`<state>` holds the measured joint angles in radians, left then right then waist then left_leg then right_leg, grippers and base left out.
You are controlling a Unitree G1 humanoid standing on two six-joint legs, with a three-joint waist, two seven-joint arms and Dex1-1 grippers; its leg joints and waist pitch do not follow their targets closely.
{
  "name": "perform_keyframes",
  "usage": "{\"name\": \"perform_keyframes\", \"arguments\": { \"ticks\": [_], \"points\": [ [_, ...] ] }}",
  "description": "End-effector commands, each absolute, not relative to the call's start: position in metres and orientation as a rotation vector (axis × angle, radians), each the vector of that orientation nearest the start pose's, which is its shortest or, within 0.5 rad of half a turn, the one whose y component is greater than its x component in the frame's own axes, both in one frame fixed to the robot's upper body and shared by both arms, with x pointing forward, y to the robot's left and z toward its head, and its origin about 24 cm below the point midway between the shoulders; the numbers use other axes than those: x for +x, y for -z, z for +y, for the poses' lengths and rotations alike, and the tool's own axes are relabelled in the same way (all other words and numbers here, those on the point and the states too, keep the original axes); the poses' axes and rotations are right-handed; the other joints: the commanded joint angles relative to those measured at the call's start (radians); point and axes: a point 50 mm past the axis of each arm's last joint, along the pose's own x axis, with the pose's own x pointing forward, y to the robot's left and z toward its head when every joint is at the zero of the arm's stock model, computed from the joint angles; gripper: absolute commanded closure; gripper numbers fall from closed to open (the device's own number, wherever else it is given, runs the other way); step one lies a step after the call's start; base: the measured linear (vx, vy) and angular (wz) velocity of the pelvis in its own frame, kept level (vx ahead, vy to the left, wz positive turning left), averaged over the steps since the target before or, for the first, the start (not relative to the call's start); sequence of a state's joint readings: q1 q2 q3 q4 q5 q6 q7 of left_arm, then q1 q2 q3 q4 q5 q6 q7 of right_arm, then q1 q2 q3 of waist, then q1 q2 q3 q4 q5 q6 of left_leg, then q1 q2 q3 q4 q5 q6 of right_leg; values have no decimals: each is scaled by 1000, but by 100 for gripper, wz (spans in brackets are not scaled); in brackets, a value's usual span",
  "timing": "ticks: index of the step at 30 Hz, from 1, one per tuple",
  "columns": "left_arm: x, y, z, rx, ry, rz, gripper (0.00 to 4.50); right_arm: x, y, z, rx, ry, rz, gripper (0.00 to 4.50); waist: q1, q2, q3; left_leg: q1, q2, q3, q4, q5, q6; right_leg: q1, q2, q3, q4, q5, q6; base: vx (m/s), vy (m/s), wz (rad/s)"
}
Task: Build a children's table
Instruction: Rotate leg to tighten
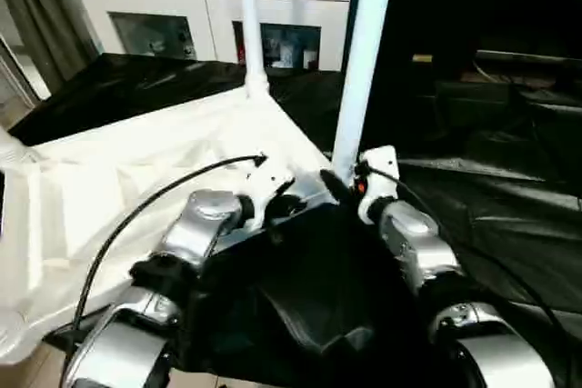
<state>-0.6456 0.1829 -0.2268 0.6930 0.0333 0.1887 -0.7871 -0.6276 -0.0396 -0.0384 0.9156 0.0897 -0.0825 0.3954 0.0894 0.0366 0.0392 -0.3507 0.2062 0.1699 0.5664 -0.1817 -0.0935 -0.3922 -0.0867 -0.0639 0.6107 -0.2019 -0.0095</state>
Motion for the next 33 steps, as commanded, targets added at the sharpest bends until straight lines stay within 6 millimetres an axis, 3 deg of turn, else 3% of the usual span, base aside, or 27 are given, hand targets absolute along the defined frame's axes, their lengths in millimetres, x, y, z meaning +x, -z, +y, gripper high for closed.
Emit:
{"name": "perform_keyframes", "arguments": {
  "ticks": [1,5,9,10,13,14,18,24,28,31,32,33],
  "points": [
    [343,-52,82,251,945,320,450,327,0,-70,120,-636,339,132,1,-8,-52,-6,12,2,-63,-199,41,46,-51,38,-80,-181,-197,0,0,0],
    [339,-51,87,257,1010,314,450,326,-3,-76,62,-706,317,98,-1,-3,-51,-5,14,1,-65,-225,40,45,-52,38,-86,-230,-185,0,0,0],
    [334,-48,97,290,1066,327,450,324,-8,-85,15,-810,292,82,1,-8,-55,-8,14,3,-59,-181,61,50,-49,38,-76,-139,-204,0,0,0],
    [332,-48,100,293,1089,330,450,323,-10,-89,0,-844,286,82,0,-13,-55,-8,14,4,-58,-176,66,50,-49,38,-76,-130,-206,0,0,0],
    [326,-49,108,276,1165,335,450,319,-14,-101,-25,-944,275,82,3,-10,-58,-11,16,4,-55,-150,78,53,-50,36,-69,-105,-220,0,0,0],
    [324,-50,110,270,1189,340,450,319,-16,-105,-27,-967,273,82,3,-17,-58,-13,16,6,-54,-139,84,53,-48,35,-67,-85,-226,0,0,0],
    [315,-51,122,276,1282,382,450,318,-24,-119,-30,-1058,264,82,5,-12,-60,-12,19,7,-49,-115,107,50,-47,34,-59,-33,-255,0,0,0],
    [304,-50,134,270,1379,449,450,317,-31,-134,-31,-1136,272,82,6,-13,-61,-10,20,8,-47,-122,109,50,-47,33,-53,-4,-283,0,0,0],
    [302,-50,135,268,1386,454,450,316,-32,-135,-27,-1160,274,82,7,-12,-58,-10,21,8,-49,-135,100,49,-47,33,-57,-37,-275,0,0,0],
    [304,-51,134,274,1377,445,450,315,-32,-134,-31,-1183,284,94,7,-11,-58,-10,20,8,-49,-136,92,50,-48,34,-57,-37,-274,0,0,0],
    [305,-51,134,281,1366,439,450,314,-31,-132,-30,-1189,285,107,8,-1,-59,-9,20,6,-48,-135,90,49,-48,33,-55,-31,-275,0,0,0],
    [306,-51,133,285,1359,436,450,314,-31,-132,-28,-1193,285,123,6,-4,-59,-9,20,7,-49,-135,90,49,-46,33,-57,-27,-274,0,0,0]
  ]
}}
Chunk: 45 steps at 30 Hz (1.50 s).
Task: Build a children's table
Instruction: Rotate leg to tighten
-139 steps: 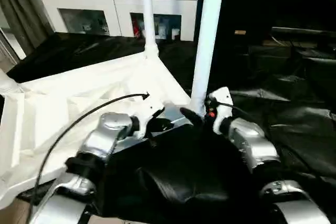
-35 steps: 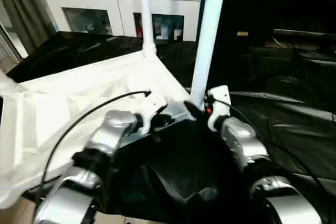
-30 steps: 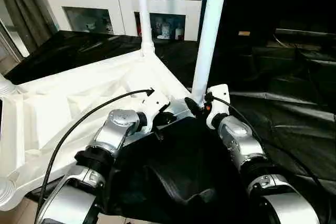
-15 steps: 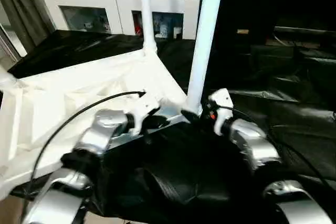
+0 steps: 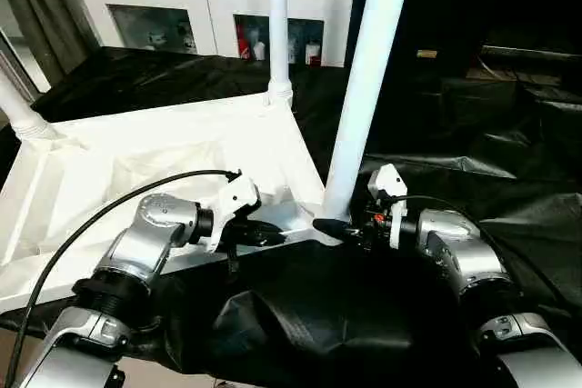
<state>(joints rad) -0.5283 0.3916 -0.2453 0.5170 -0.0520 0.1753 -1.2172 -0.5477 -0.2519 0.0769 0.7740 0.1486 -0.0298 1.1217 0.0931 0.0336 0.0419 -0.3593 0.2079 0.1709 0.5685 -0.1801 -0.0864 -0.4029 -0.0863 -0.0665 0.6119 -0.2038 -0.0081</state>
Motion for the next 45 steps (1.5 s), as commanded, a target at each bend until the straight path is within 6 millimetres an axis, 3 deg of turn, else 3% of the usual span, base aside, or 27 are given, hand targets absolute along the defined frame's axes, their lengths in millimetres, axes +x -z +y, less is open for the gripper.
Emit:
{"name": "perform_keyframes", "arguments": {
  "ticks": [1,2,6,8,10,11,18,19,24,26,29,32,33,34,35,36,37,38,39,40,45],
  "points": [
    [306,-51,133,286,1357,436,450,314,-31,-132,-26,-1195,285,127,3,-4,-63,-1,17,6,-50,-132,83,62,-46,36,-56,-12,-278,0,0,0],
    [307,-51,132,293,1348,434,450,313,-30,-131,-21,-1199,287,127,4,4,-63,-1,17,5,-49,-130,82,61,-47,35,-55,-3,-280,0,0,0],
    [317,-51,129,309,1241,410,450,312,-26,-127,2,-1142,288,163,5,3,-62,3,17,6,-50,-153,77,60,-46,35,-59,-12,-281,0,0,0],
    [324,-49,125,320,1164,399,450,314,-20,-124,7,-1057,289,168,9,9,-57,7,18,6,-54,-185,56,56,-46,36,-67,-74,-267,0,0,0],
    [329,-49,122,318,1111,392,450,315,-15,-122,14,-994,296,185,9,6,-56,8,16,4,-58,-218,33,57,-51,37,-74,-149,-247,0,0,0],
    [330,-50,120,310,1095,386,450,315,-12,-120,14,-959,303,185,11,13,-56,10,16,2,-60,-233,23,57,-52,37,-77,-187,-233,0,0,0],
    [342,-50,96,282,983,346,450,320,-2,-98,87,-733,299,188,0,8,-54,10,14,-1,-66,-255,10,55,-52,39,-83,-214,-208,0,0,0],
    [344,-50,91,277,955,337,450,322,0,-92,103,-668,311,188,0,2,-55,9,14,0,-65,-249,13,57,-52,39,-83,-208,-207,0,0,0],
    [348,-51,78,260,915,323,450,326,4,-76,121,-541,349,188,-5,3,-52,9,12,-2,-70,-264,6,53,-54,39,-90,-268,-186,0,0,0],
    [348,-51,76,260,918,324,450,326,3,-69,118,-570,351,188,-8,2,-52,6,11,-1,-69,-262,13,55,-54,38,-90,-264,-183,0,0,0],
    [346,-49,75,263,944,333,450,325,-1,-64,153,-628,328,118,-5,-1,-53,6,12,-1,-69,-251,24,55,-55,39,-89,-254,-182,0,0,0],
    [343,-50,80,270,995,327,450,324,-5,-66,123,-731,304,113,-3,4,-51,4,14,-2,-71,-258,32,55,-56,39,-91,-262,-183,0,0,0],
    [342,-50,82,274,1014,326,450,323,-6,-67,111,-767,296,91,-4,2,-52,4,14,-2,-70,-258,33,55,-56,39,-91,-258,-184,0,0,0],
    [340,-49,84,277,1032,327,450,322,-7,-69,103,-795,288,78,-3,8,-54,3,14,-2,-69,-248,35,57,-55,39,-87,-228,-191,0,0,0],
    [340,-49,86,280,1042,328,450,322,-8,-71,100,-812,285,78,-4,5,-55,2,14,-1,-68,-240,38,58,-54,39,-85,-205,-197,0,0,0],
    [337,-49,90,292,1081,333,450,320,-10,-77,85,-879,273,78,-3,13,-57,1,13,0,-64,-212,47,62,-52,38,-78,-134,-216,0,0,0],
    [335,-48,94,301,1104,339,450,318,-11,-81,74,-919,271,78,-2,9,-58,1,13,1,-62,-201,53,64,-51,37,-78,-112,-220,0,0,0],
    [333,-47,96,307,1122,344,450,317,-12,-84,67,-950,272,78,0,10,-60,-2,13,1,-59,-176,66,67,-50,35,-72,-66,-233,0,0,0],
    [331,-47,100,311,1147,347,450,315,-13,-89,59,-983,270,78,0,9,-61,-4,12,2,-57,-165,73,69,-50,34,-70,-48,-237,0,0,0],
    [329,-47,103,310,1167,350,450,314,-15,-94,56,-1006,271,78,0,18,-62,-4,12,3,-53,-147,83,68,-49,33,-67,-23,-243,0,0,0],
    [322,-48,114,301,1247,364,450,313,-22,-114,34,-1073,263,78,-1,18,-68,-5,15,4,-46,-109,103,67,-46,31,-57,53,-276,0,0,0]
  ]
}}
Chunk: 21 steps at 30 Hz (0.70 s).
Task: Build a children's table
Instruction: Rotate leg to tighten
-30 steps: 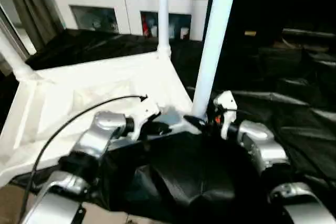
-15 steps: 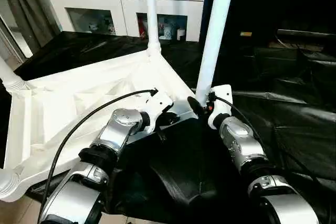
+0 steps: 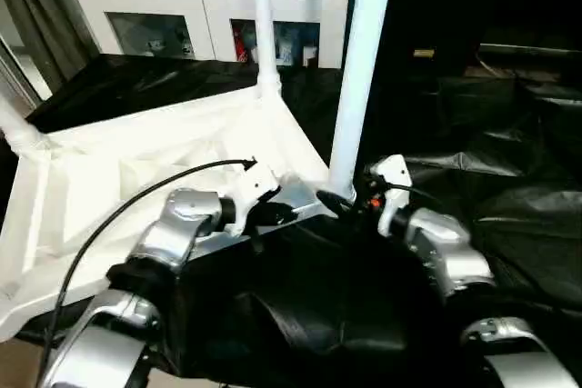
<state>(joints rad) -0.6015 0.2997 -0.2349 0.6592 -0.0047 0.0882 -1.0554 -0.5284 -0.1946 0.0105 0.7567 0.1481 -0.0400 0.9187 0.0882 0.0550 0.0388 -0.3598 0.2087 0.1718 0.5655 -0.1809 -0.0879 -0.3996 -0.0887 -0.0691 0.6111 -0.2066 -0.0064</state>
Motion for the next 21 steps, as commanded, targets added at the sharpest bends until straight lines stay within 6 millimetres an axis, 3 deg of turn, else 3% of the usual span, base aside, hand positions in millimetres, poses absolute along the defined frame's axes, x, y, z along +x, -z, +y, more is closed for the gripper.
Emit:
{"name": "perform_keyframes", "arguments": {
  "ticks": [1,3,7,8,9,11,13,14,17,18,20,21],
  "points": [
    [319,-49,116,297,1271,370,450,312,-24,-118,29,-1086,262,78,2,-2,-63,-5,14,4,-44,-121,106,62,-43,33,-57,53,-283,0,0,0],
    [314,-49,121,294,1316,386,450,311,-26,-125,21,-1108,263,78,3,0,-64,-3,17,4,-46,-138,102,60,-45,32,-58,26,-286,0,0,0],
    [308,-50,125,291,1363,410,450,310,-30,-131,11,-1135,266,78,1,-8,-62,-3,18,5,-45,-133,102,59,-44,34,-58,15,-284,0,0,0],
    [307,-50,126,289,1369,414,450,310,-30,-132,10,-1140,266,78,3,-6,-62,-2,19,6,-45,-135,101,57,-45,35,-58,5,-285,0,0,0],
    [306,-50,126,288,1374,416,450,309,-31,-132,15,-1152,269,102,3,-11,-62,-1,19,7,-45,-133,102,56,-45,36,-58,4,-285,0,0,0],
    [305,-50,126,287,1376,417,450,309,-31,-132,19,-1161,271,110,5,-8,-62,-2,19,6,-45,-126,102,57,-44,35,-56,10,-285,0,0,0],
    [303,-49,126,277,1381,423,450,307,-30,-130,21,-1184,284,128,5,-17,-62,-3,19,6,-45,-123,102,58,-46,35,-56,1,-280,0,0,0],
    [302,-49,126,272,1383,426,450,306,-30,-129,21,-1193,290,142,5,-14,-61,-4,18,6,-45,-123,102,58,-45,35,-56,-9,-276,0,0,0],
    [300,-49,126,266,1375,428,450,306,-28,-126,27,-1204,298,162,6,-16,-62,-4,18,6,-43,-107,104,57,-47,35,-55,-8,-273,0,0,0],
    [301,-49,128,273,1359,427,450,306,-27,-124,30,-1200,302,170,5,-22,-62,-6,18,6,-43,-104,106,58,-46,35,-55,-5,-272,0,0,0],
    [301,-48,129,279,1343,427,450,306,-26,-123,32,-1193,305,181,6,-19,-62,-5,17,6,-42,-97,106,57,-47,35,-55,-11,-267,0,0,0],
    [304,-48,129,288,1309,420,450,308,-24,-122,36,-1160,308,184,5,-25,-62,-6,16,6,-42,-94,107,58,-46,35,-55,-10,-266,0,0,0]
  ]
}}
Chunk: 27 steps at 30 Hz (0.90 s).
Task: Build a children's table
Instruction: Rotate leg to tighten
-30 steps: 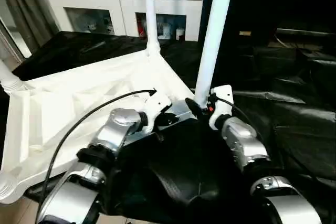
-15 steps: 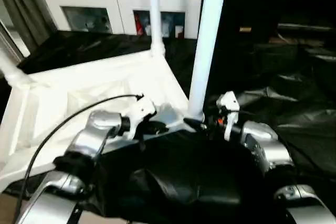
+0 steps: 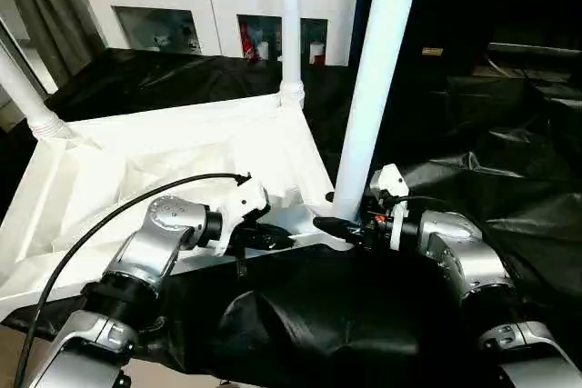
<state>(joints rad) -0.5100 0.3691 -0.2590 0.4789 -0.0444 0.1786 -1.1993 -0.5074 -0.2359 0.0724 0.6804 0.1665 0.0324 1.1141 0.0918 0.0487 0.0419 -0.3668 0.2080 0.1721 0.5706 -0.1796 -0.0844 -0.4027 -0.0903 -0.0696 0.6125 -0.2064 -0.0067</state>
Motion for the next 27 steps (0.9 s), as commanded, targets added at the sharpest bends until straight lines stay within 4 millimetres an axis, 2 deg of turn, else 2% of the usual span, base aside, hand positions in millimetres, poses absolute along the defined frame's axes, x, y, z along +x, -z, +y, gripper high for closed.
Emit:
{"name": "perform_keyframes", "arguments": {
  "ticks": [1,4,5,6,8,9,10,11,12,14,17,18,19,20,21,22,23,26,27],
  "points": [
    [304,-48,129,288,1309,420,450,308,-24,-122,36,-1160,308,185,1,-17,-64,0,17,6,-47,-94,102,61,-44,36,-55,-11,-265,0,0,0],
    [316,-47,125,306,1168,396,450,317,-16,-119,12,-962,318,188,-4,-16,-58,3,16,5,-54,-135,73,55,-48,37,-67,-98,-250,0,0,0],
    [320,-48,123,304,1125,388,450,320,-14,-119,6,-898,321,188,-6,-19,-56,6,15,5,-56,-164,51,54,-48,38,-73,-164,-233,0,0,0],
    [325,-48,119,297,1082,377,450,324,-11,-119,13,-811,328,189,-6,-17,-55,10,16,3,-60,-189,37,54,-51,39,-78,-218,-220,0,0,0],
    [328,-49,116,291,1050,366,450,326,-8,-118,26,-742,336,189,-8,-16,-52,11,15,2,-64,-219,20,51,-50,41,-84,-272,-198,0,0,0],
    [328,-49,116,291,1050,366,450,326,-8,-118,26,-742,336,190,-8,-17,-52,10,15,1,-66,-224,17,51,-50,41,-86,-278,-192,0,0,0],
    [332,-50,108,277,1012,352,450,329,-5,-116,48,-648,344,190,-10,-16,-52,6,14,-1,-67,-220,12,54,-50,42,-82,-270,-184,0,0,0],
    [335,-51,103,270,991,342,450,331,-3,-113,64,-599,350,190,-12,-11,-49,13,13,1,-68,-243,5,46,-47,42,-90,-286,-177,0,0,0],
    [336,-51,99,266,978,335,450,331,-2,-111,74,-569,355,190,-10,-13,-54,17,13,0,-66,-241,1,50,-49,44,-87,-266,-182,0,0,0],
    [338,-52,92,258,959,325,450,332,-1,-105,93,-531,359,190,-10,-14,-55,11,12,0,-66,-219,7,53,-47,44,-82,-217,-189,0,0,0],
    [342,-53,75,246,927,299,450,333,-3,-83,103,-533,342,190,-7,-15,-59,13,9,3,-61,-206,20,53,-47,43,-82,-188,-196,0,0,0],
    [342,-53,75,246,927,299,450,333,-3,-83,103,-533,342,135,-7,-16,-58,13,9,3,-61,-200,24,53,-47,44,-81,-175,-199,0,0,0],
    [342,-53,72,245,937,294,450,332,-5,-79,125,-568,335,135,-6,-17,-59,10,8,4,-60,-189,35,56,-45,43,-78,-151,-204,0,0,0],
    [342,-53,72,245,937,294,450,332,-5,-79,125,-568,335,135,-3,18,-60,12,8,0,-59,-194,33,54,-47,42,-75,-144,-208,0,0,0],
    [341,-53,71,245,952,290,450,332,-5,-78,132,-595,331,112,-10,-3,-61,7,6,3,-58,-194,44,60,-42,40,-77,-111,-216,0,0,0],
    [341,-54,71,246,962,287,450,331,-6,-77,135,-611,328,112,-8,0,-61,7,6,2,-58,-192,47,60,-43,39,-77,-112,-215,0,0,0],
    [340,-53,72,249,974,285,450,331,-6,-78,130,-631,325,93,-7,11,-61,7,7,2,-58,-198,51,59,-46,38,-78,-133,-214,0,0,0],
    [339,-53,77,253,993,287,450,330,-8,-81,106,-675,311,74,-8,7,-61,6,8,2,-58,-204,52,60,-45,37,-81,-143,-213,0,0,0],
    [337,-51,82,273,1022,294,450,330,-11,-88,72,-727,301,74,-6,7,-62,5,8,1,-58,-197,57,62,-44,36,-79,-136,-214,0,0,0]
  ]
}}
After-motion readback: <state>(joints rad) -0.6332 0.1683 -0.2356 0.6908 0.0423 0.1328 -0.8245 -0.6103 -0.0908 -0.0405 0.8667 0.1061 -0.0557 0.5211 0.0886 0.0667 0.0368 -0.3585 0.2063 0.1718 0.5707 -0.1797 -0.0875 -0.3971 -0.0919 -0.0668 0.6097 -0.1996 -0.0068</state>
